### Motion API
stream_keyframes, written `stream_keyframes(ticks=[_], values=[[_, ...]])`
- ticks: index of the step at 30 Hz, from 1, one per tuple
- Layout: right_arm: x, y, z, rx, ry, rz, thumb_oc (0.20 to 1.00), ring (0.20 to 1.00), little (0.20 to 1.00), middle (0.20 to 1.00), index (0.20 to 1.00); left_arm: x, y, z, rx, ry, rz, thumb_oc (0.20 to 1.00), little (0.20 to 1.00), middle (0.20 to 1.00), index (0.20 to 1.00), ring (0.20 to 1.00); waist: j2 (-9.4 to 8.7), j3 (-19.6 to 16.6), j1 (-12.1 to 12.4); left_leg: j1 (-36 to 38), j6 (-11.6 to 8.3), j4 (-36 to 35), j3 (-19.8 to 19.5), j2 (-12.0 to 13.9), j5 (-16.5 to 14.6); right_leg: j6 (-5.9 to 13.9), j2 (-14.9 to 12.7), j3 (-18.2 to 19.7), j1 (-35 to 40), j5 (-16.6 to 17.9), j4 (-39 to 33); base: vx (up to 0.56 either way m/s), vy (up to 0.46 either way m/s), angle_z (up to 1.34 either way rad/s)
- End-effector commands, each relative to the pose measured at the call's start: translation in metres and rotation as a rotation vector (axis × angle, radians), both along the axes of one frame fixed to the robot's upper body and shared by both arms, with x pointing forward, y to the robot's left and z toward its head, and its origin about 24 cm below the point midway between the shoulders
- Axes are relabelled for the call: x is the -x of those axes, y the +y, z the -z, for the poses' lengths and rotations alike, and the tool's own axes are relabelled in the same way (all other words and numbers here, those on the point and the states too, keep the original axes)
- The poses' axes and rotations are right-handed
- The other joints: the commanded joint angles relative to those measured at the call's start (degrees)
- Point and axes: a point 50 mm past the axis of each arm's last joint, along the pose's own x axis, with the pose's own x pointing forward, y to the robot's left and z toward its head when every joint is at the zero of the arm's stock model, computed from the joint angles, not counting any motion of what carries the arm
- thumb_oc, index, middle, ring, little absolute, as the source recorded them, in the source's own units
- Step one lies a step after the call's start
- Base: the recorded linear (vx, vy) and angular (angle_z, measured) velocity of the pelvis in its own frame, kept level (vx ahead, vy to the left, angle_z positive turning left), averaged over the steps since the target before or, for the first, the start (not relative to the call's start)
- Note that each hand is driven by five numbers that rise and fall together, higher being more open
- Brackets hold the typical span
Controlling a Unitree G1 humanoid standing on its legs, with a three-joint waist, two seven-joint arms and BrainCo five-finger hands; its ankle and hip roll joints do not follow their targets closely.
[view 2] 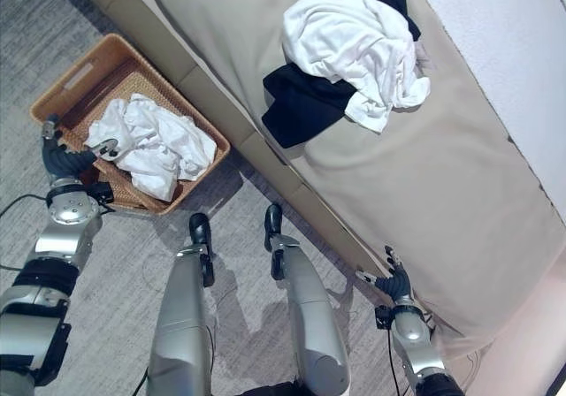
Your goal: Pick up clothes into the bucket
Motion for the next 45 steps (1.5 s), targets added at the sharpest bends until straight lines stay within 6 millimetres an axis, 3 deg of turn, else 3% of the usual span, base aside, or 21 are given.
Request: stream_keyframes(ticks=[1, 5, 6, 7, 13, 17, 21, 24, 25, 29, 30, 31, 32, 35, 39, 42, 45], values=[[-0.007, -0.02, -0.02, 0.057, -0.085, 0.028, 1.0, 1.0, 1.0, 1.0, 1.0, 0.0, -0.001, -0.014, -0.013, -0.074, 0.006, 1.0, 1.0, 1.0, 1.0, 1.0, 0.13, 1.02, 2.09, 2.94, -1.12, -1.08, -3.48, -0.74, -1.64, 4.45, -3.38, 0.34, 3.44, 0.86, -3.73, 0.0, 0.0, 0.0], [-0.025, -0.021, -0.045, 0.083, -0.198, 0.048, 1.0, 1.0, 1.0, 1.0, 1.0, 0.008, -0.01, 0.015, 0.038, -0.04, 0.015, 1.0, 1.0, 1.0, 1.0, 1.0, 1.77, 1.02, 2.96, 5.33, -1.55, -5.84, -3.44, -1.37, 0.67, 4.4, -4.28, -0.21, 5.26, 1.35, -5.56, -0.03, -0.026, 0.09], [-0.026, -0.021, -0.047, 0.082, -0.203, 0.049, 1.0, 1.0, 1.0, 1.0, 1.0, 0.008, -0.01, 0.014, 0.038, -0.046, 0.016, 1.0, 1.0, 1.0, 1.0, 1.0, 1.57, 1.02, 2.75, 4.15, -1.34, -6.28, -3.05, -1.67, 2.68, 4.0, -4.67, -0.49, 4.26, 3.02, -6.17, -0.07, -0.011, 0.04], [-0.042, -0.02, -0.08, 0.115, -0.355, 0.06, 1.0, 1.0, 1.0, 1.0, 1.0, 0.016, -0.019, 0.036, 0.071, -0.02, 0.024, 1.0, 1.0, 1.0, 1.0, 1.0, 3.03, 1.02, 3.8, 5.97, -1.62, -9.06, -3.06, -1.98, 4.04, 3.97, -5.12, -0.86, 5.2, 2.98, -6.47, -0.07, 0.0, 0.05], [-0.064, -0.019, -0.157, 0.241, -0.704, 0.109, 1.0, 1.0, 1.0, 1.0, 1.0, 0.039, -0.055, 0.11, 0.089, 0.183, 0.077, 1.0, 1.0, 1.0, 1.0, 1.0, 6.69, 1.02, 6.32, 13.38, -2.33, -18.56, -3.99, -3.21, 7.86, 3.76, -6.25, -2.17, 9.96, 2.33, -7.8, 0.02, -0.037, 0.14], [-0.071, -0.02, -0.187, 0.284, -0.828, 0.157, 1.0, 1.0, 1.0, 1.0, 1.0, 0.065, -0.077, 0.165, 0.065, 0.432, 0.191, 1.0, 1.0, 1.0, 1.0, 1.0, 9.36, 1.02, 7.66, 18.71, -2.74, -24.14, -4.83, -3.47, 10.14, 3.65, -6.58, -3.52, 13.94, 1.82, -9.18, 0.04, -0.059, 0.32], [-0.081, -0.028, -0.206, 0.334, -0.877, 0.224, 1.0, 1.0, 1.0, 1.0, 1.0, 0.091, -0.105, 0.201, 0.014, 0.619, 0.367, 1.0, 1.0, 1.0, 1.0, 1.0, 11.92, 1.02, 8.62, 21.64, -2.87, -26.68, -5.86, -3.47, 11.17, 3.42, -6.91, -3.9, 15.86, 0.89, -8.56, 0.04, -0.061, 0.17], [-0.084, -0.034, -0.212, 0.387, -0.877, 0.257, 1.0, 1.0, 1.0, 1.0, 1.0, 0.099, -0.119, 0.208, -0.051, 0.666, 0.471, 1.0, 1.0, 1.0, 1.0, 1.0, 13.21, 1.02, 8.9, 22.41, -2.88, -27.36, -6.21, -3.49, 11.39, 3.19, -6.99, -3.9, 15.85, -0.07, -7.51, 0.06, -0.046, 0.15], [-0.088, -0.045, -0.224, 0.455, -0.896, 0.324, 1.0, 1.0, 1.0, 1.0, 1.0, 0.106, -0.132, 0.214, -0.068, 0.693, 0.542, 1.0, 1.0, 1.0, 1.0, 1.0, 14.14, 1.02, 9.28, 22.69, -2.8, -27.94, -6.58, -3.55, 11.61, 3.1, -6.99, -3.83, 15.44, -0.87, -6.23, 0.04, -0.053, 0.03], [-0.095, -0.059, -0.245, 0.558, -0.925, 0.407, 1.0, 1.0, 1.0, 1.0, 1.0, 0.106, -0.145, 0.212, -0.058, 0.654, 0.577, 1.0, 1.0, 1.0, 1.0, 1.0, 15.06, 1.02, 9.7, 22.67, -2.74, -29.08, -7.04, -3.25, 12.13, 2.96, -6.86, -3.76, 14.45, -1.67, -4.9, 0.04, -0.076, 0.04], [-0.099, -0.071, -0.264, 0.638, -0.933, 0.468, 1.0, 1.0, 1.0, 1.0, 1.0, 0.103, -0.151, 0.208, -0.01, 0.612, 0.572, 1.0, 1.0, 1.0, 1.0, 1.0, 15.44, 1.02, 10.13, 22.51, -2.88, -30.19, -7.24, -2.86, 12.76, 2.86, -6.7, -3.88, 13.54, -2.05, -4.31, 0.02, -0.048, -0.01], [-0.1, -0.071, -0.264, 0.639, -0.935, 0.467, 1.0, 1.0, 1.0, 1.0, 1.0, 0.102, -0.152, 0.207, -0.008, 0.611, 0.571, 1.0, 1.0, 1.0, 1.0, 1.0, 15.49, 1.02, 10.05, 22.47, -2.89, -30.24, -7.23, -2.85, 12.8, 2.85, -6.7, -3.87, 13.46, -2.06, -4.28, 0.03, -0.081, -0.04], [-0.107, -0.083, -0.283, 0.713, -0.92, 0.523, 1.0, 1.0, 1.0, 1.0, 1.0, 0.098, -0.16, 0.203, 0.055, 0.565, 0.57, 1.0, 1.0, 1.0, 1.0, 1.0, 15.89, 1.02, 10.58, 22.18, -3.15, -31.38, -7.5, -2.38, 13.46, 2.74, -6.63, -4.04, 12.23, -2.36, -3.59, 0.01, -0.051, -0.02], [-0.118, -0.101, -0.311, 0.726, -0.844, 0.564, 1.0, 1.0, 1.0, 1.0, 1.0, 0.088, -0.174, 0.192, 0.088, 0.511, 0.61, 1.0, 1.0, 1.0, 1.0, 1.0, 16.55, 1.02, 10.79, 20.97, -3.64, -32.23, -8.02, -2.16, 14.26, 2.52, -6.79, -4.22, 9.75, -2.91, -1.8, 0.01, -0.049, 0.03], [-0.127, -0.111, -0.335, 0.839, -0.726, 0.569, 1.0, 1.0, 1.0, 1.0, 1.0, 0.082, -0.183, 0.187, 0.128, 0.485, 0.625, 1.0, 1.0, 1.0, 1.0, 1.0, 17.19, 1.02, 10.65, 18.49, -3.99, -32.08, -7.88, -1.93, 14.69, 2.06, -6.72, -3.78, 5.96, -3.38, 0.27, 0.02, -0.035, 0.06], [-0.125, -0.121, -0.346, 0.816, -0.7, 0.616, 1.0, 1.0, 1.0, 1.0, 1.0, 0.08, -0.186, 0.184, 0.147, 0.466, 0.633, 1.0, 1.0, 1.0, 1.0, 1.0, 17.87, 1.02, 10.5, 16.13, -4.25, -31.2, -7.71, -2.1, 14.75, 1.97, -7.08, -3.32, 3.13, -3.62, 2.03, 0.0, -0.022, 0.03], [-0.119, -0.133, -0.361, 0.902, -0.634, 0.65, 1.0, 1.0, 1.0, 1.0, 1.0, 0.079, -0.185, 0.186, 0.146, 0.479, 0.616, 1.0, 1.0, 1.0, 1.0, 1.0, 18.33, 1.02, 10.62, 12.23, -4.46, -29.28, -7.27, -2.3, 14.63, 1.7, -6.93, -2.78, -0.98, -3.94, 3.88, 0.01, -0.052, 0.08]])
